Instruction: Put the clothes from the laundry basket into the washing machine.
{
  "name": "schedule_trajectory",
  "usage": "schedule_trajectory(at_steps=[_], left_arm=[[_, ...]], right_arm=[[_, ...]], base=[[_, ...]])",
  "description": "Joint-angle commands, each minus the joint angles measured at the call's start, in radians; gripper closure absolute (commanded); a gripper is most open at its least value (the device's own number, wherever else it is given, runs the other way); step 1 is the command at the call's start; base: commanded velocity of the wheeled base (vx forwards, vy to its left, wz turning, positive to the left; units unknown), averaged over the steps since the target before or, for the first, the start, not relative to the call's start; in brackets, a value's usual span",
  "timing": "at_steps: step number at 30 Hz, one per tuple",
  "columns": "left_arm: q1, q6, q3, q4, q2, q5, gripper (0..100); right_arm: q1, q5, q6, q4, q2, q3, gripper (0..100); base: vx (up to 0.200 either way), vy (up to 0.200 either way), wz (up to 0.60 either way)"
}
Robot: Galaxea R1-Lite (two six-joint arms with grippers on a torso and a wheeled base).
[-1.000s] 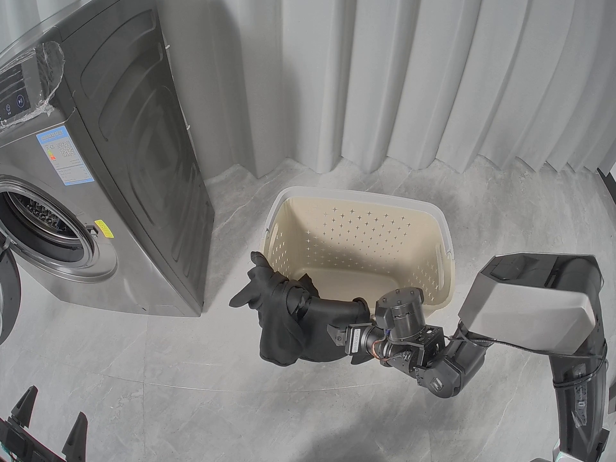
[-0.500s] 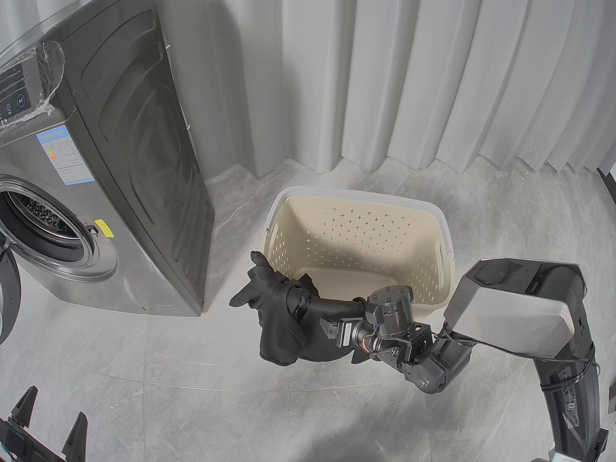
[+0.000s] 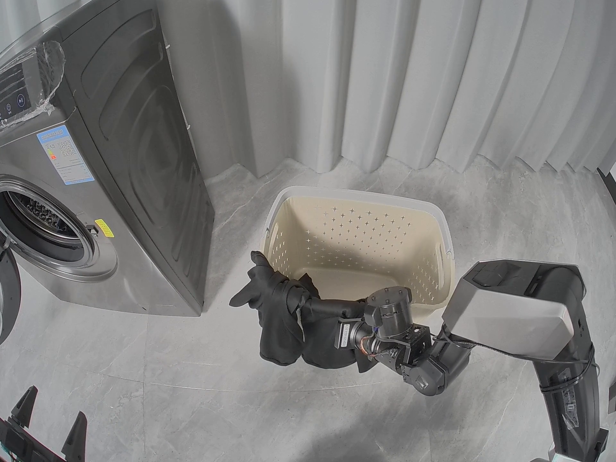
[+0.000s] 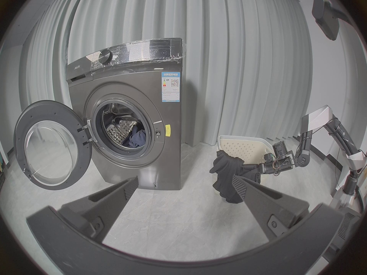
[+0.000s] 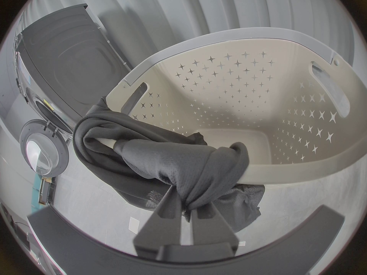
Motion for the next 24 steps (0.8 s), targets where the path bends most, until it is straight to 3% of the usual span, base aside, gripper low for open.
schedule_trajectory(at_steps=[1,4,16,24], left_arm=[[0.0,-0.001,0.007,0.0,-0.013,0.001,0],[0.002,-0.001,0.007,0.0,-0.013,0.001,0],[0.0,-0.001,0.007,0.0,-0.013,0.001,0],[0.0,0.0,0.007,0.0,-0.013,0.001,0]], right_arm=[[0.005,0.0,-0.007,-0.014,-0.037,0.032,100],[0.011,0.0,-0.029,-0.029,-0.066,0.066,100],[0.036,0.002,-0.139,-0.212,-0.376,0.407,100],[0.059,0.011,-0.161,-0.26,-0.608,0.529,100]], base=[[0.0,0.0,0.0],[0.0,0.0,0.0],[0.0,0.0,0.0],[0.0,0.0,0.0]])
